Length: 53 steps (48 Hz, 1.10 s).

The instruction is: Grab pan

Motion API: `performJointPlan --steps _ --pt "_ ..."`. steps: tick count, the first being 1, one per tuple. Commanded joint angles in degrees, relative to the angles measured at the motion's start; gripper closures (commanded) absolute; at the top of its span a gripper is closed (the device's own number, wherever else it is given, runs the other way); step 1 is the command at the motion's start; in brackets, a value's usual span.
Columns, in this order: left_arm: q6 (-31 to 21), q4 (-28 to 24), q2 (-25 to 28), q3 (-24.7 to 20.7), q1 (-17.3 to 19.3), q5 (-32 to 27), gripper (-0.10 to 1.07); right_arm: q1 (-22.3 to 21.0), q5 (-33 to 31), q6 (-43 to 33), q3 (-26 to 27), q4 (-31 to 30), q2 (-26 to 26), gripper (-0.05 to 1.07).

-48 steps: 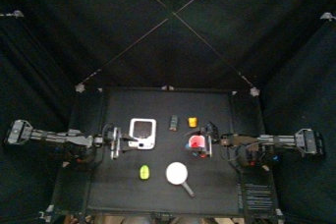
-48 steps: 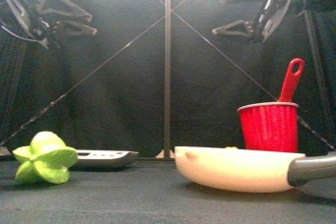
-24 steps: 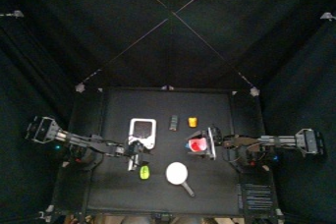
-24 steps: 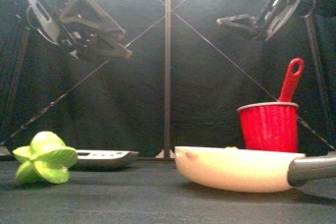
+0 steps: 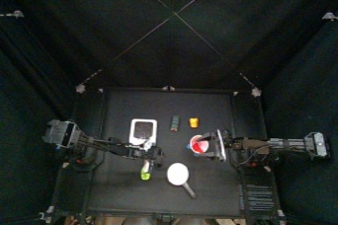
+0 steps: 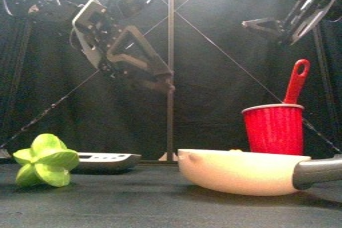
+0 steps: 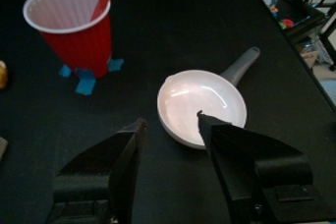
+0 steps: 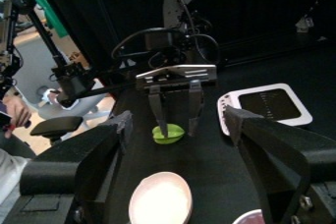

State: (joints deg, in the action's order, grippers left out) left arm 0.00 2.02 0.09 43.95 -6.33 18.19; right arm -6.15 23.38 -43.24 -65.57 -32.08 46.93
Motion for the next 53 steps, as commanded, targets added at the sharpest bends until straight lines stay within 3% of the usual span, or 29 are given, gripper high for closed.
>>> performJointPlan --steps 1,9,21,53 --pt "0.1 4.7 1.7 -3.4 0.1 -2.3 0.14 -0.1 0.6 0.0 0.2 0.2 0.5 -0.01" --pt "0.4 11.9 4.9 -7.6 0.3 -9.6 0.15 -0.2 0.6 -0.2 -0.2 1.0 0.7 -0.01" --pt "0.3 14.7 7.6 -13.9 0.7 -21.4 0.15 -0.4 0.7 -0.1 -0.5 1.1 0.7 -0.01" --pt "0.3 12.2 15.5 -18.1 1.1 -20.0 0.15 -1.8 0.6 -0.4 -1.0 1.1 0.6 -0.01"
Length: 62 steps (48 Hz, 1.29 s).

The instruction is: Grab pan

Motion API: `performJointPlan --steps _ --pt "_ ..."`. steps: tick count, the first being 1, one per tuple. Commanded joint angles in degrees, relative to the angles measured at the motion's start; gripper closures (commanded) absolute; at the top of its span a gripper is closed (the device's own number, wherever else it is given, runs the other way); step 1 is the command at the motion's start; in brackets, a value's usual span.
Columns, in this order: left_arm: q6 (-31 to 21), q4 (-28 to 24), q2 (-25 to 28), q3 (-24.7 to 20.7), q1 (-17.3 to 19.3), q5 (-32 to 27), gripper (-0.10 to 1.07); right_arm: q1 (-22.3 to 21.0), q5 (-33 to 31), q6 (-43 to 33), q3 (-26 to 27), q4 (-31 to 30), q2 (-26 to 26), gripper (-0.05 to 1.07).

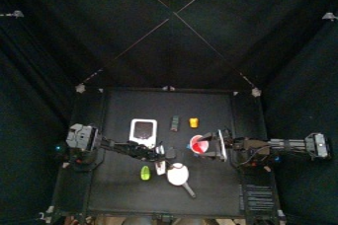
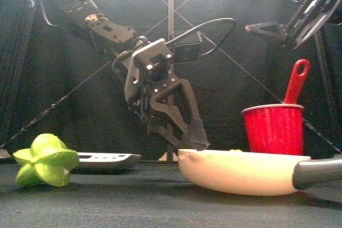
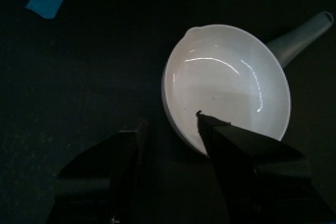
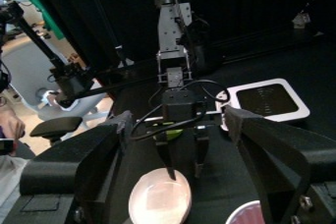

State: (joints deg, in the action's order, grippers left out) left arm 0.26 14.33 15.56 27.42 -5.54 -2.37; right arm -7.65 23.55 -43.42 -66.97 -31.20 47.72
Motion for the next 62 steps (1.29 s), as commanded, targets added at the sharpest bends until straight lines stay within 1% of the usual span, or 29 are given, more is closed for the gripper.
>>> performJointPlan --steps 1,15,20,27,33,48,53,62 --pt "0.0 -0.1 0.2 -1.7 0.3 0.5 0.15 -0.4 0.5 -0.3 0.4 0.2 -0.2 -0.01" --pt "-0.2 0.4 2.5 -3.1 0.6 1.8 0.15 -0.5 0.4 -0.4 0.4 0.2 -0.2 -0.01" --pt "-0.2 0.7 3.1 -3.3 0.7 1.8 0.19 -0.5 0.4 -0.4 0.4 0.2 -0.2 -0.01" --pt "-0.2 1.8 3.7 -3.6 0.8 1.8 0.30 -0.5 0.4 -0.4 0.3 0.2 -0.2 -0.01" --pt "-0.2 2.7 3.9 -3.6 1.1 1.8 0.41 -0.5 0.4 -0.4 0.4 0.2 -0.2 -0.01" --pt "-0.1 2.6 3.3 -3.5 1.2 1.1 0.67 -1.1 0.4 -0.4 0.2 0.4 -0.2 -0.01" --pt "-0.1 2.6 2.6 -3.5 1.3 0.2 0.72 -1.2 0.4 -0.4 0.1 0.8 -0.2 -0.01" --pt "-0.1 2.7 0.5 -3.3 1.3 -2.8 0.72 -1.4 0.4 -0.4 0.1 0.9 -0.2 -0.01"
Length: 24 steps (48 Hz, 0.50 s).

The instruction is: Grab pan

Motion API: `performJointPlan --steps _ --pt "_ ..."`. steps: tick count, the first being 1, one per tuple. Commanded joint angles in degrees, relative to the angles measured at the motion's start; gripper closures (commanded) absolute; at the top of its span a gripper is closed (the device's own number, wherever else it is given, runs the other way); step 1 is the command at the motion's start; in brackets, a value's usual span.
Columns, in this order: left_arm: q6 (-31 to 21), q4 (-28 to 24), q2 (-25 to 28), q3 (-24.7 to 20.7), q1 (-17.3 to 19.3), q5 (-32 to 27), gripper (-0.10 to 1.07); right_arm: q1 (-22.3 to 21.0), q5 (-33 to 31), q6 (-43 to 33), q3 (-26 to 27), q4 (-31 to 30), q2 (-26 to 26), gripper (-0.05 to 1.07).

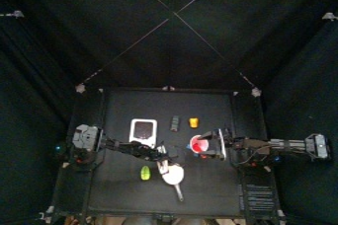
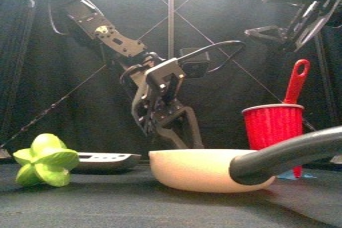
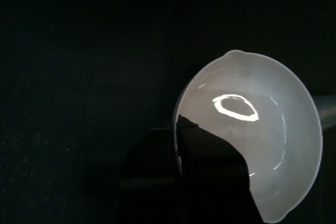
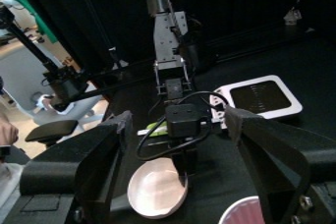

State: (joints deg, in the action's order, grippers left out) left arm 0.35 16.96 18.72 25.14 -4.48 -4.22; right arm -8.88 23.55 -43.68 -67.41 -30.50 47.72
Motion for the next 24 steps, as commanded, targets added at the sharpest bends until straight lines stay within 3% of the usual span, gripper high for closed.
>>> performJointPlan --steps 1,24 --pt "-0.2 0.0 -2.6 -1.1 0.3 -1.1 0.72 -0.2 0.4 -0.1 0.5 0.3 -0.2 -0.01" --pt "-0.4 0.2 -2.9 -1.1 0.3 -1.0 0.72 -0.2 0.5 -0.1 0.5 0.4 -0.2 -0.01"
